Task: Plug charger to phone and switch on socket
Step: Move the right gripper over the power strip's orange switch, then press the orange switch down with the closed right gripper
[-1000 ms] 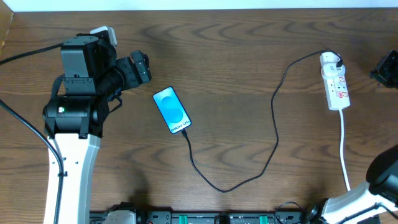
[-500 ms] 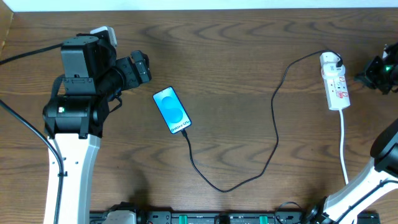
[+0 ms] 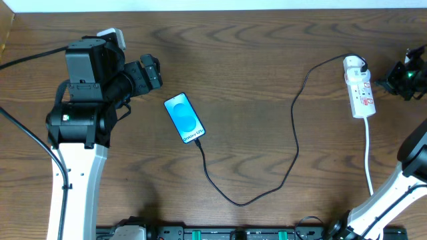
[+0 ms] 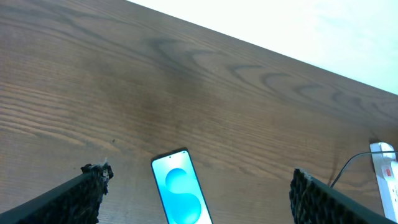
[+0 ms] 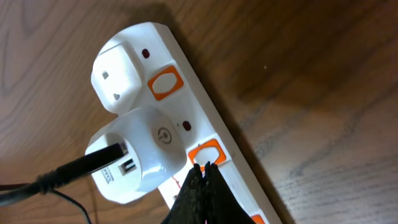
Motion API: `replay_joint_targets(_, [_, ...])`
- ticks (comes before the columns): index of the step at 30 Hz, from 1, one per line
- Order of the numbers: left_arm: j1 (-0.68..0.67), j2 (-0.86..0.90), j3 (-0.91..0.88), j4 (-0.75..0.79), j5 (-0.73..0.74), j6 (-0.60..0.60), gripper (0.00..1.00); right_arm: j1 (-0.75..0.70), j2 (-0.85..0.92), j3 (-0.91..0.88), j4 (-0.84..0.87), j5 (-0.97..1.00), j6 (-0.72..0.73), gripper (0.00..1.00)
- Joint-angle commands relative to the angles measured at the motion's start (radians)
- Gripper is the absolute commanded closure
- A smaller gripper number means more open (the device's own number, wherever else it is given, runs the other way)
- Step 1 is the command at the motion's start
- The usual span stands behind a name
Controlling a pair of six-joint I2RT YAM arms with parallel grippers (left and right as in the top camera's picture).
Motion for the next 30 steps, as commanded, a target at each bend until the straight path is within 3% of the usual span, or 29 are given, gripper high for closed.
replay_joint_targets(1, [0.002,-0.007,0.003,-0.010,0.002,0.010,0.05,0.016,0.025,0.006,0.007,-0.016,-0.014,0.99])
replay_joint_targets(30, [0.002,-0.007,0.003,-0.011,0.002,0.010,0.05,0.047,0.029,-0.004,0.030,0.011,-0.014,0.99])
